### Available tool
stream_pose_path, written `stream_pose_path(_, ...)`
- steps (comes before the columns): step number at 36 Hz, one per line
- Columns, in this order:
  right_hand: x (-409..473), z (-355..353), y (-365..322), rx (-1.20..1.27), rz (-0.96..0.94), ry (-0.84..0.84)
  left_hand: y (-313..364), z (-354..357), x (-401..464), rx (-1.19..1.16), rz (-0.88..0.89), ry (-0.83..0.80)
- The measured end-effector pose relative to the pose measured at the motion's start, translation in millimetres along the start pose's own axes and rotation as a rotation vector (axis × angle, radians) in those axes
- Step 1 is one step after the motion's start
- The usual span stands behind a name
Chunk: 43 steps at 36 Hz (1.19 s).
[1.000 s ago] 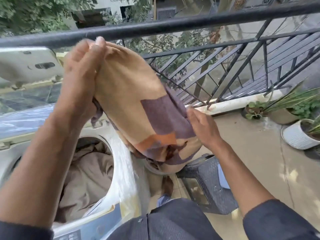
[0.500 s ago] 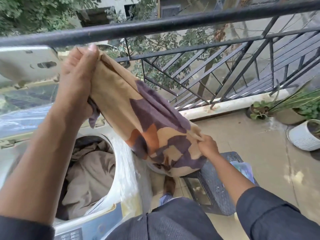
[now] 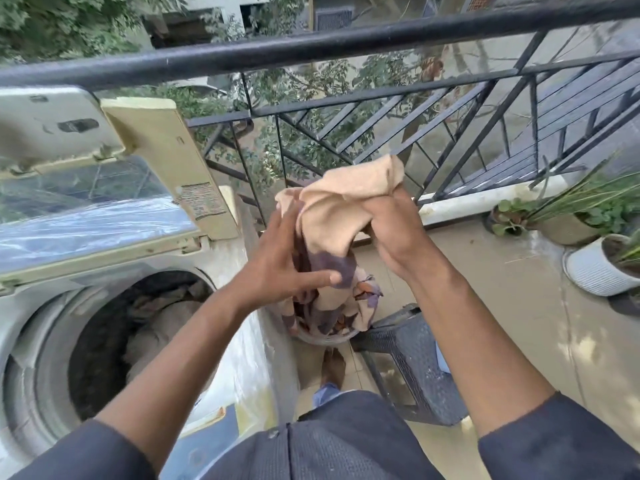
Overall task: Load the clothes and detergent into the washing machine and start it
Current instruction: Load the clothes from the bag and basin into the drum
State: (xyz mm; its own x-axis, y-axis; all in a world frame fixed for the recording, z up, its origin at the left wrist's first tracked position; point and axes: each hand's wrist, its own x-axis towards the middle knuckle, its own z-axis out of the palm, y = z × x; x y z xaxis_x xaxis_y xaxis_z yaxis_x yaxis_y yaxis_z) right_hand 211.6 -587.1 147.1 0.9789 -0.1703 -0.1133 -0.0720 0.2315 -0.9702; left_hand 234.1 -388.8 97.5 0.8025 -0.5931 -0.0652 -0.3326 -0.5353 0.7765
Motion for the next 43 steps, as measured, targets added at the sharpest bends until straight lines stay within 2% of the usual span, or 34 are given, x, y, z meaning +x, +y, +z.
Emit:
stream_pose_path(4,0,16,-15,0.0,-0.024,-0.076,-7,16,2,-0.12,-0.081,0.135)
stream_pose_path(6,1,16,-18,0.03,-0.019,-0.137,-10,12,3,-0.1,-0.099,0.214)
stream_pose_path(9,0,4,-11,-0.012,0.045,-0.231,-18,0,6,-0.141,-0.146,0.29)
stream_pose_path(13,-3,-26,25,-0.232,0.22,-0.266,-7,-27,10,-0.272,-0.125,0.389)
stream_pose_path(17,-7,-44,78,-0.53,0.363,-0.291,27,-53,10,-0.477,0.003,0.395)
stream_pose_path(20,-5,-49,113,-0.813,0.412,-0.326,52,-66,9,-0.588,0.088,0.378)
stream_pose_path(22,-3,-49,132,-0.857,0.416,-0.331,66,-71,9,-0.629,0.107,0.4)
stream_pose_path(26,2,-46,162,-0.862,0.362,-0.229,76,-81,8,-0.716,0.177,0.486)
stream_pose_path(30,9,-46,183,-1.138,0.342,-0.207,68,-95,5,-0.72,0.219,0.583)
stream_pose_path(33,11,-54,187,-1.228,0.375,-0.164,62,-102,1,-0.693,0.242,0.611)
stream_pose_path(37,11,-69,174,-1.194,0.358,-0.002,51,-103,-1,-0.541,0.25,0.551)
stream_pose_path(43,23,-80,120,-0.996,0.209,0.206,20,-83,0,-0.36,0.056,0.537)
